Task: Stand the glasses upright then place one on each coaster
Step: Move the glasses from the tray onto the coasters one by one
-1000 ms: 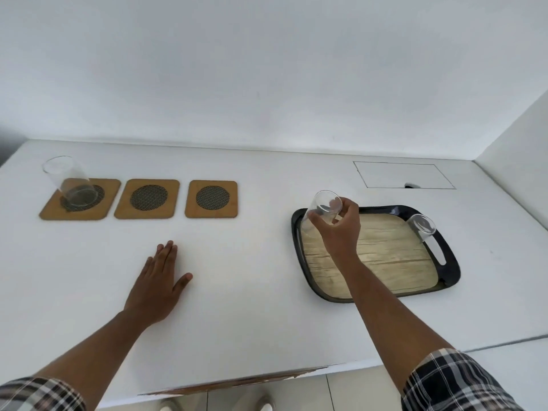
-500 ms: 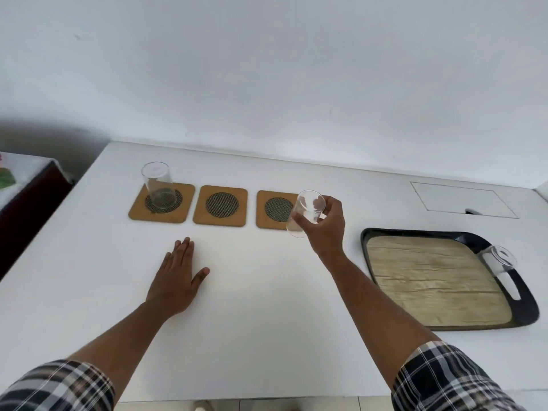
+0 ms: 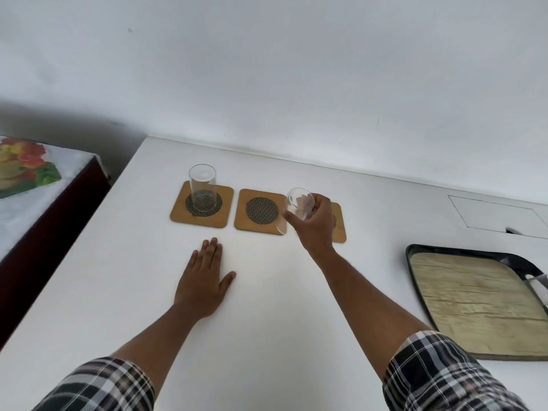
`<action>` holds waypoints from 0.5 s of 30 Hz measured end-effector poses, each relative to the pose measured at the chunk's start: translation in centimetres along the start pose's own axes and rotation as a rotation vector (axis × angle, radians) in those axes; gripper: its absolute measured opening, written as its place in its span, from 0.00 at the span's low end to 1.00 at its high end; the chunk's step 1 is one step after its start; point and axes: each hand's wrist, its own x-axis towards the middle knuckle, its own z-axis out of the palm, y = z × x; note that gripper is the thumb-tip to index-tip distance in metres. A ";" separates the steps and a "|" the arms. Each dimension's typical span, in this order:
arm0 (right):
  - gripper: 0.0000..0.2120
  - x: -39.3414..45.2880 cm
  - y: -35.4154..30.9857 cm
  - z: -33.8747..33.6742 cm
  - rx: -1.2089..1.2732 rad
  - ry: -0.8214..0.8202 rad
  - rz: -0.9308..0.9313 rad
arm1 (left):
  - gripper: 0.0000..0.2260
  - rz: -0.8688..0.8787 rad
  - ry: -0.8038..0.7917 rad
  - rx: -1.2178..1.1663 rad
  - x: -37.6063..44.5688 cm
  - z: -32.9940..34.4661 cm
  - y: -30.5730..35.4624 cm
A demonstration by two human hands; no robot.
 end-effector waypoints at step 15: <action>0.33 3.8 -0.2 7.1 0.026 -0.040 0.061 | 0.35 -0.015 0.019 -0.041 0.1 0.1 0.1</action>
